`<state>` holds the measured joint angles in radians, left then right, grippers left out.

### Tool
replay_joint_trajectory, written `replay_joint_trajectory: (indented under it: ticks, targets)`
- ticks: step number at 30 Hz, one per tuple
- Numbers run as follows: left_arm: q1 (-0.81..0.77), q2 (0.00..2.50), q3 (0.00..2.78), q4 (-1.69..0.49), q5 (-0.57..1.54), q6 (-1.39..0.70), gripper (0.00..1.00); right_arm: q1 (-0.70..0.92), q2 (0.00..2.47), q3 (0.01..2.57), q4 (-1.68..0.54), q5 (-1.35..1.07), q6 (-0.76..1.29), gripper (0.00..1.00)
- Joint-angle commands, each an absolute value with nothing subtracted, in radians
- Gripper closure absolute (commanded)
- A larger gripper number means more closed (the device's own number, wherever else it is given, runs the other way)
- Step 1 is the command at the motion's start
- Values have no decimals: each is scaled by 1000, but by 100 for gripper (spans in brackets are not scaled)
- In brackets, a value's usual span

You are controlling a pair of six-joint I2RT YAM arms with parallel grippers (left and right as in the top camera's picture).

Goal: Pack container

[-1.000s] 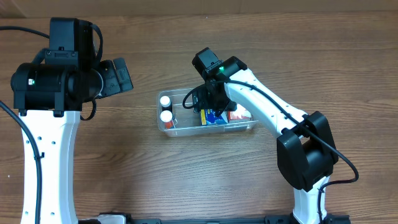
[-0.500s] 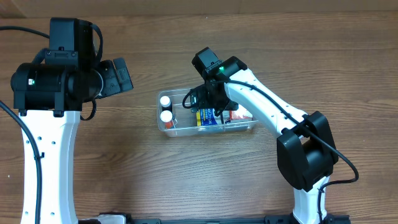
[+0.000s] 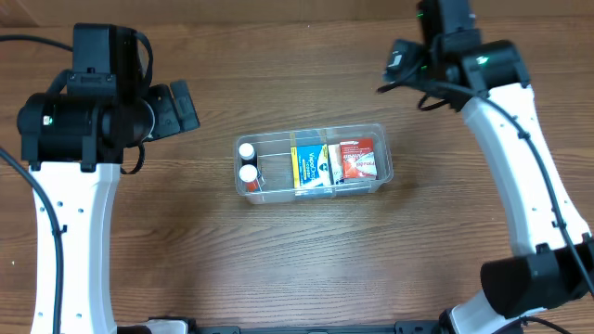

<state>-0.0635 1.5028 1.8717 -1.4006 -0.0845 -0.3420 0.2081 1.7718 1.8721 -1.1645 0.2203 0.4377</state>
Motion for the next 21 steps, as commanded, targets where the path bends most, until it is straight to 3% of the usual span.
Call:
replay_joint_trajectory:
  ticks: [1,3,6,12,21]
  targets:
    - [-59,1560,1872,-1387,-47,-299,0,136,1782,1866,-1151,221,376,0]
    - [-59,1581,1872,-1401,-48,-299,0,102,1782,1866,-1195,185,299,0]
    - [-59,1591,1873,-1426,-12,-216,0,76,1758,1866,-1256,181,345,0]
    - [-88,1430,1850,-1436,12,-157,0,80,1567,1820,-1296,180,344,0]
    - [-113,775,1291,-1218,-19,-162,0,175,957,1102,-1104,130,422,0]
